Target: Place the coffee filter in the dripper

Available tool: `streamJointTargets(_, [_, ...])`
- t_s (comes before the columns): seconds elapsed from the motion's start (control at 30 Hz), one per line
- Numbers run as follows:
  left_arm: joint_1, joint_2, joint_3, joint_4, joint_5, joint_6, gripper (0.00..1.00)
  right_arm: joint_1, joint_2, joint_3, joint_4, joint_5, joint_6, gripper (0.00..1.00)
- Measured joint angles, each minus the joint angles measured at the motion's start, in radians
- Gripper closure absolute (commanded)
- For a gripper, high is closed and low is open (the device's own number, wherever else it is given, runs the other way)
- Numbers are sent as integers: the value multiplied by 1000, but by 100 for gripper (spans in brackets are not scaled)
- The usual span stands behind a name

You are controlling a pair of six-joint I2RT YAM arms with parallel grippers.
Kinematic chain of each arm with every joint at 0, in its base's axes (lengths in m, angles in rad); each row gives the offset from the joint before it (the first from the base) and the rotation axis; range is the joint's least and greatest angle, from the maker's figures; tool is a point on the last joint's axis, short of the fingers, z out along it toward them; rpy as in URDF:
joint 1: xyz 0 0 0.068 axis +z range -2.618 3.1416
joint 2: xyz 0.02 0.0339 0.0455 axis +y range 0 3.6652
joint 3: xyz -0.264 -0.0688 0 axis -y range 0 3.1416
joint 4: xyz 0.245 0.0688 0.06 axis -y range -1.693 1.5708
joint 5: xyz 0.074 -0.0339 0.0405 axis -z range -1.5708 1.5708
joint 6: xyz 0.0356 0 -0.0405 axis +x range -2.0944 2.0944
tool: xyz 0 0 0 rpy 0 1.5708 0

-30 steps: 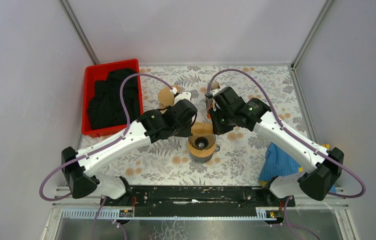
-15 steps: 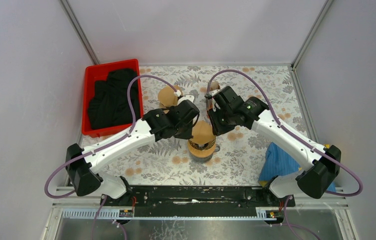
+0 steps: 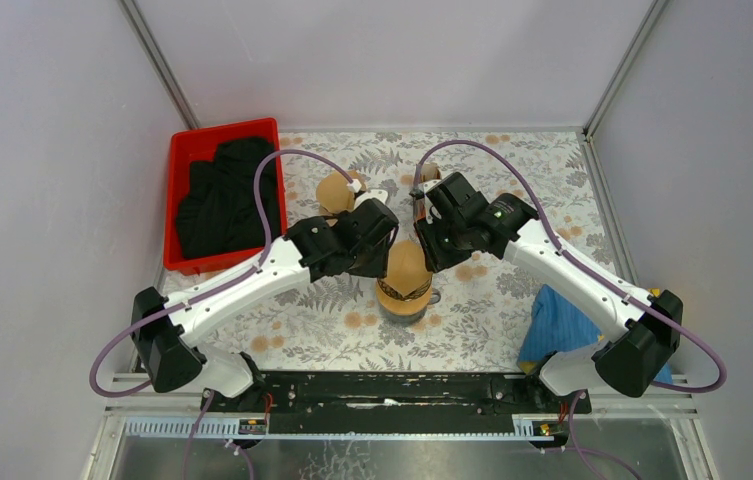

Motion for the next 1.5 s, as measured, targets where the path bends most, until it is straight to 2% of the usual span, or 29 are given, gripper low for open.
streamJointTargets(0.53, [14, 5, -95, 35, 33, 1, 58, 0, 0, 1, 0, 0, -2, 56])
streamJointTargets(0.9, [14, 5, -112, 58, 51, 1, 54, 0, 11, 0, 11, -4, -2, 53])
streamJointTargets(1.27, [14, -20, -112, 60, 44, 1, 47, 0, -45, -5, 58, -42, -5, 35])
streamJointTargets(1.5, [14, -24, -113, 60, 42, 0, 40, 0, -55, -25, 102, -69, -15, 32])
